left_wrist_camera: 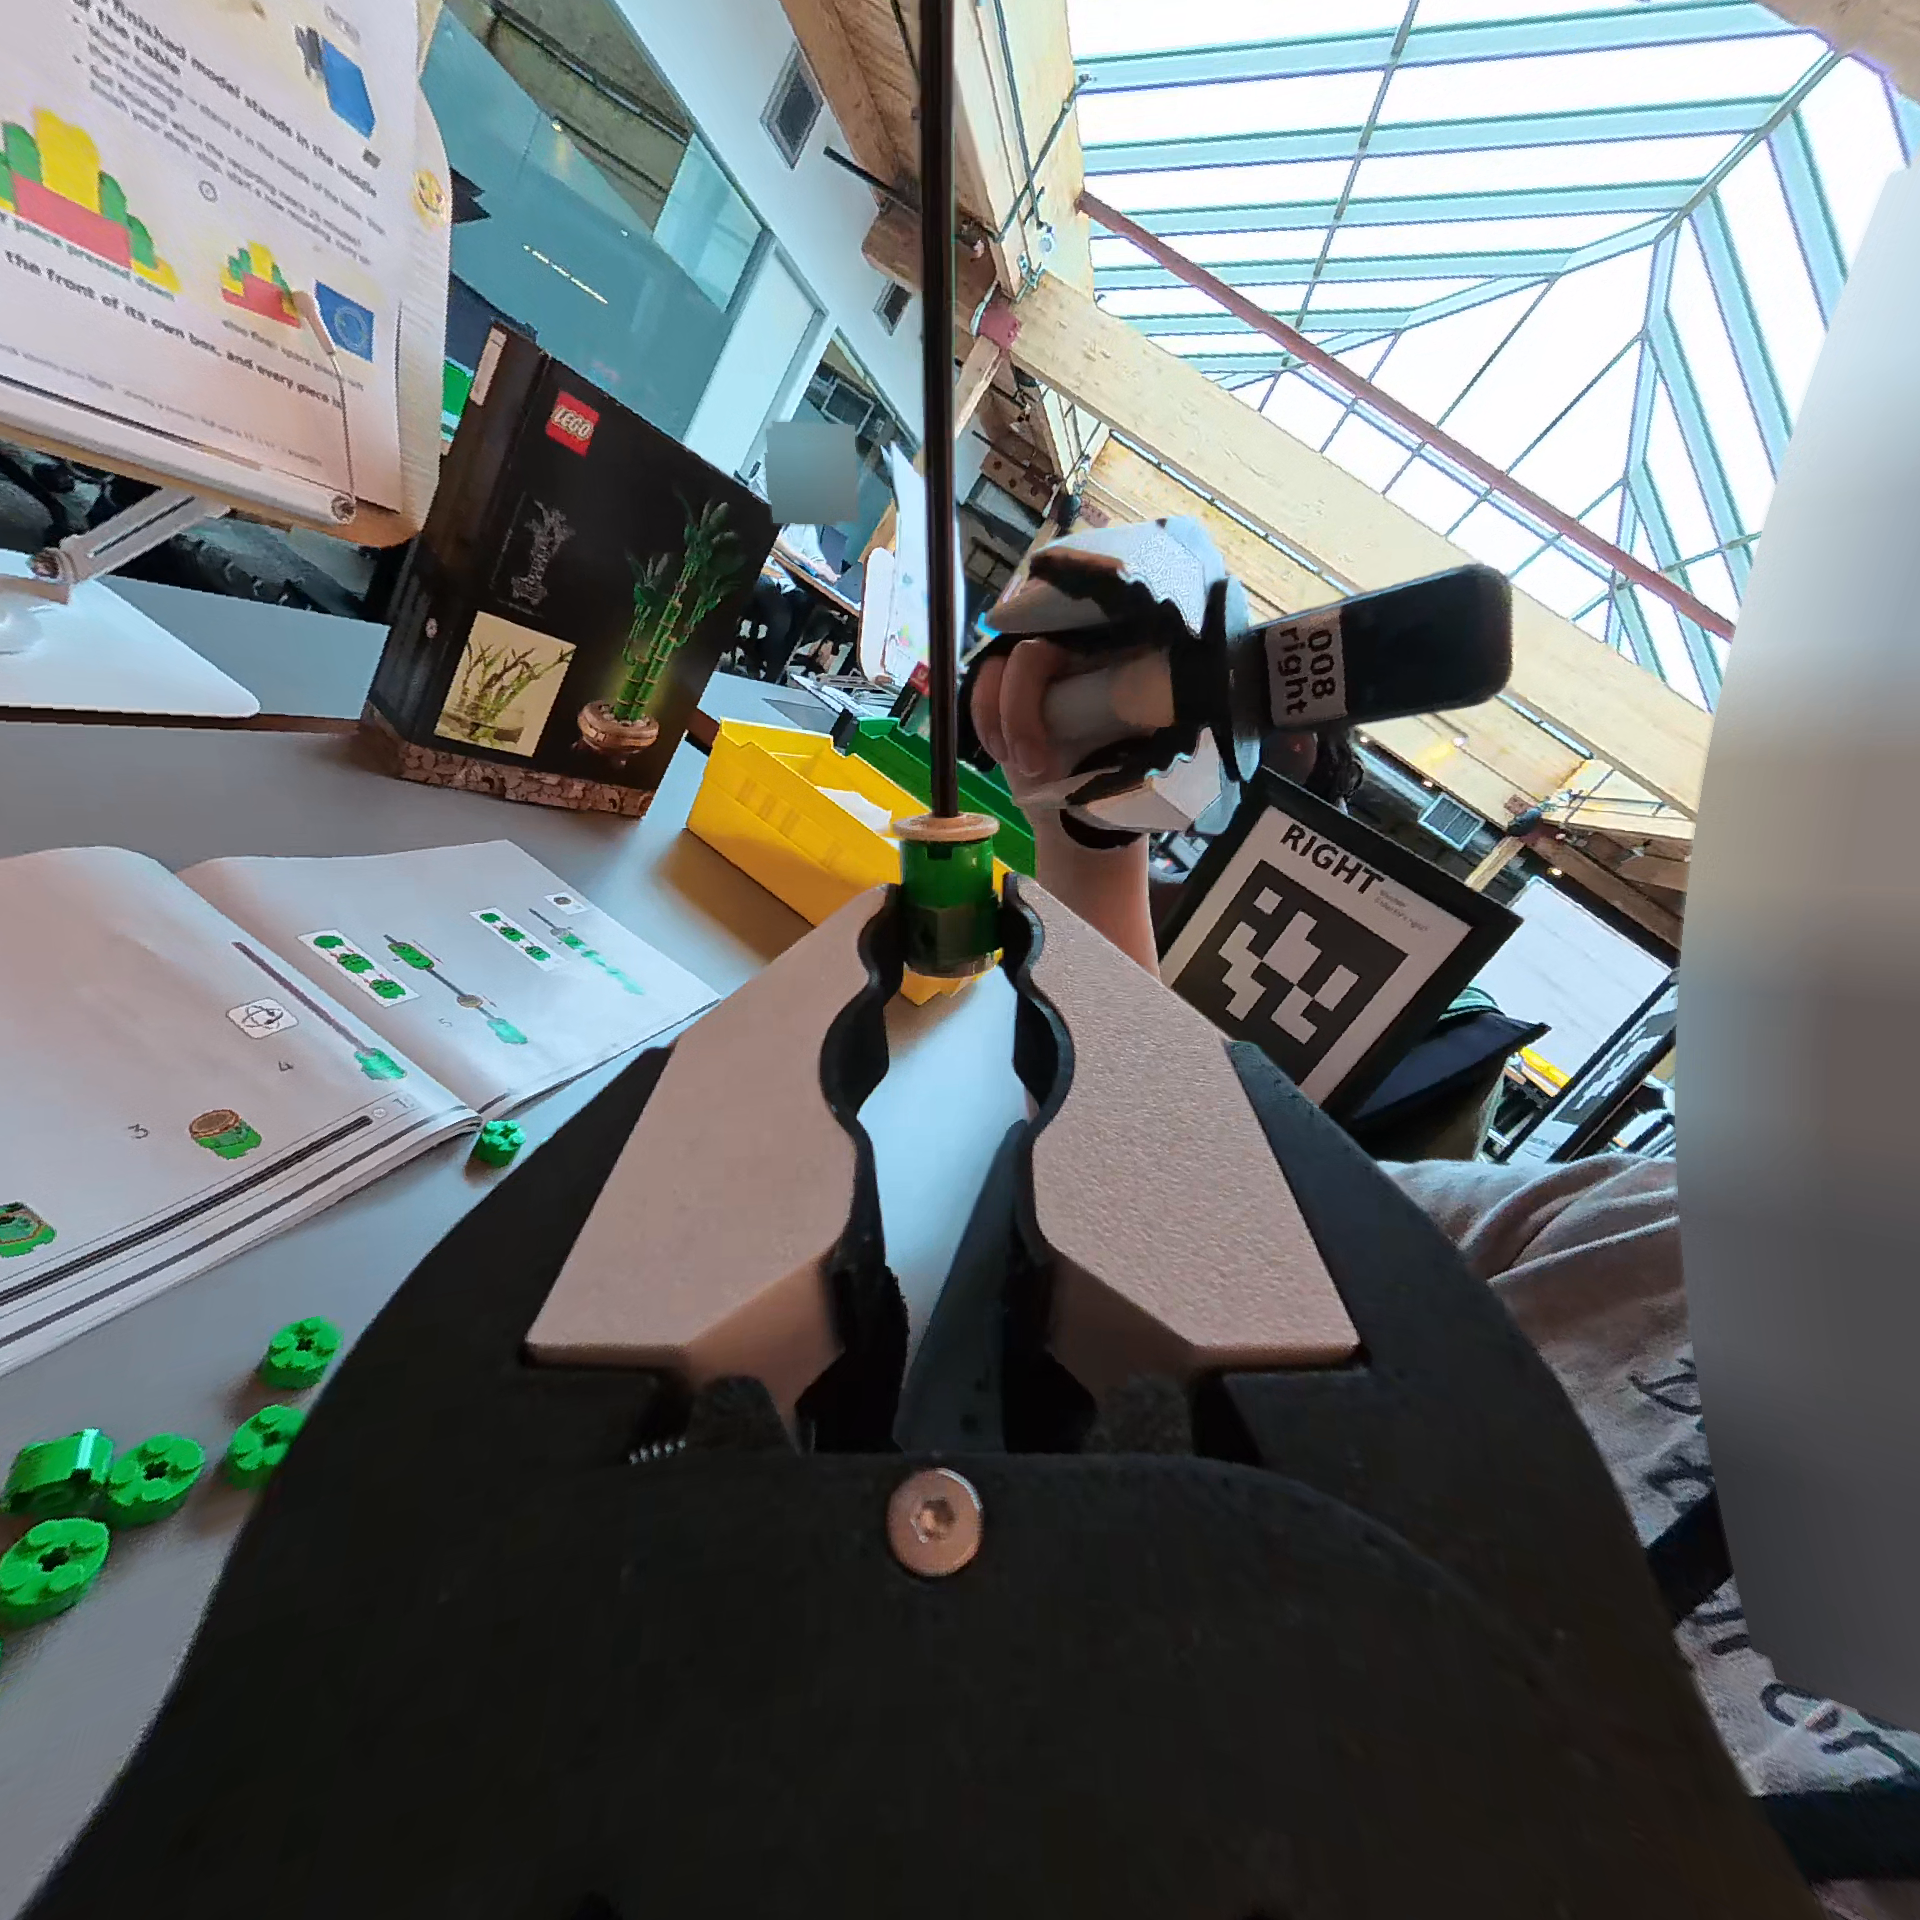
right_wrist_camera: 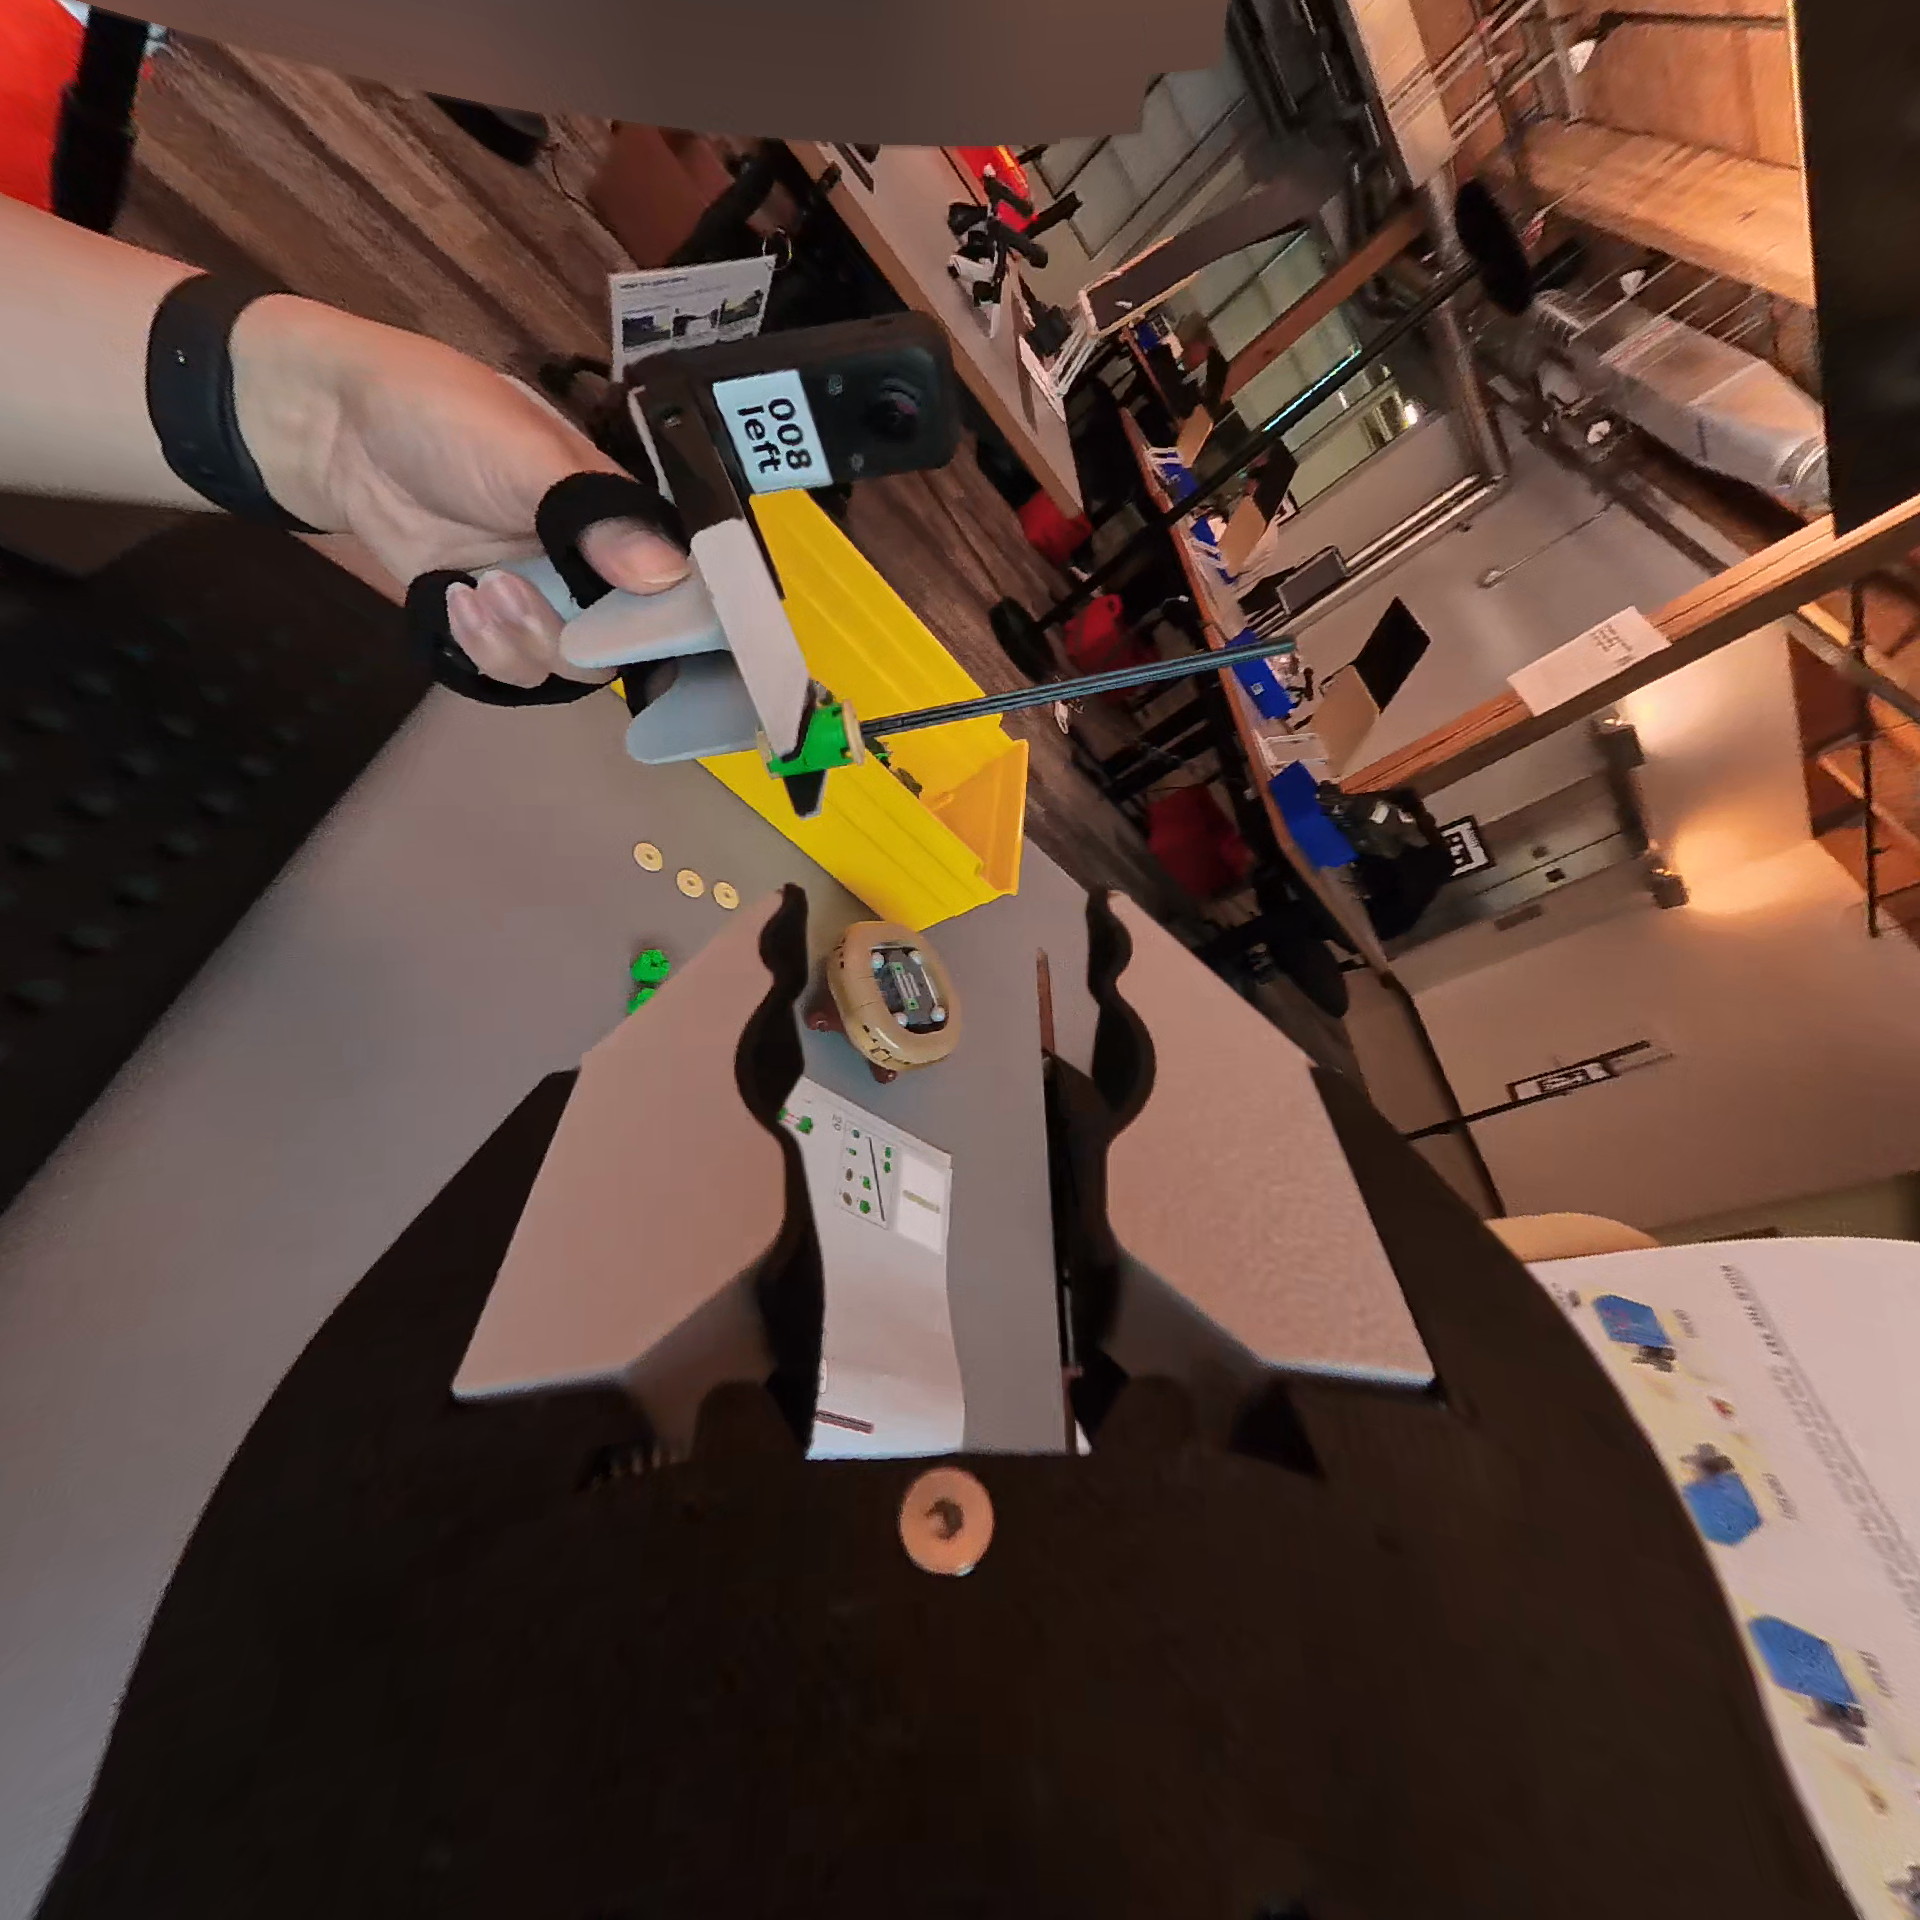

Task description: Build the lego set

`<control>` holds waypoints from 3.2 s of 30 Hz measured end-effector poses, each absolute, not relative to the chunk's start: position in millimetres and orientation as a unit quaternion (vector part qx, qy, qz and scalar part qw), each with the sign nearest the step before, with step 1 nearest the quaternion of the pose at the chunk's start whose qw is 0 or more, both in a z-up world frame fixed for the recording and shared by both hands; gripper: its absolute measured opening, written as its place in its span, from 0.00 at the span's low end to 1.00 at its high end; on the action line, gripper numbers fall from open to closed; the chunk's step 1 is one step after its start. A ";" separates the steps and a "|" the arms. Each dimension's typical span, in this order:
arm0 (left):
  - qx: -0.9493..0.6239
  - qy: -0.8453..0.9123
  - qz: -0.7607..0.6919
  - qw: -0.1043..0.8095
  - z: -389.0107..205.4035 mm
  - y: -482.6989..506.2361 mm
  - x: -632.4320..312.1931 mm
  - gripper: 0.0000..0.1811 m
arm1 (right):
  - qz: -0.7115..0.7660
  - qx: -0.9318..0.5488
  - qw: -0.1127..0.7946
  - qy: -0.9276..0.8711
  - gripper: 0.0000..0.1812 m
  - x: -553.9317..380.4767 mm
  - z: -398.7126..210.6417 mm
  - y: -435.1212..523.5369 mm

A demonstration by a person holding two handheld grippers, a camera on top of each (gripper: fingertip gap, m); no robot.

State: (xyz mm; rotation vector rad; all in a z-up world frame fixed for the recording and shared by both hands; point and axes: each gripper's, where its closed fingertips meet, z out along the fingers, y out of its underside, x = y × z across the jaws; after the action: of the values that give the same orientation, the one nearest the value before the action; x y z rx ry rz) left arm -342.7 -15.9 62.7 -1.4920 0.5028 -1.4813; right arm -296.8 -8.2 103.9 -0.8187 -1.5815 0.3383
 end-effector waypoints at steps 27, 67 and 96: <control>-0.557 0.229 -0.645 0.471 92.4 -39.8 -320.7 0.09 | 0.046 -0.223 0.658 -0.718 0.22 -347.8 96.1 -50.1; -0.562 0.251 -0.608 0.501 100.9 -48.6 -321.3 0.09 | 0.080 -0.212 0.696 -0.682 0.21 -351.0 111.2 -54.4; -0.605 0.282 -0.478 0.570 91.9 -41.0 -333.3 0.09 | 0.513 -0.425 0.486 -0.566 0.17 -338.3 135.6 -45.7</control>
State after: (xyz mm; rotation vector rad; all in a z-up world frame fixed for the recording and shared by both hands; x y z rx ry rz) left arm -333.3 -41.0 91.9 -1.4207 0.6616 -1.1222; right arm -338.3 -45.7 135.6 -1.0333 -1.3774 1.2486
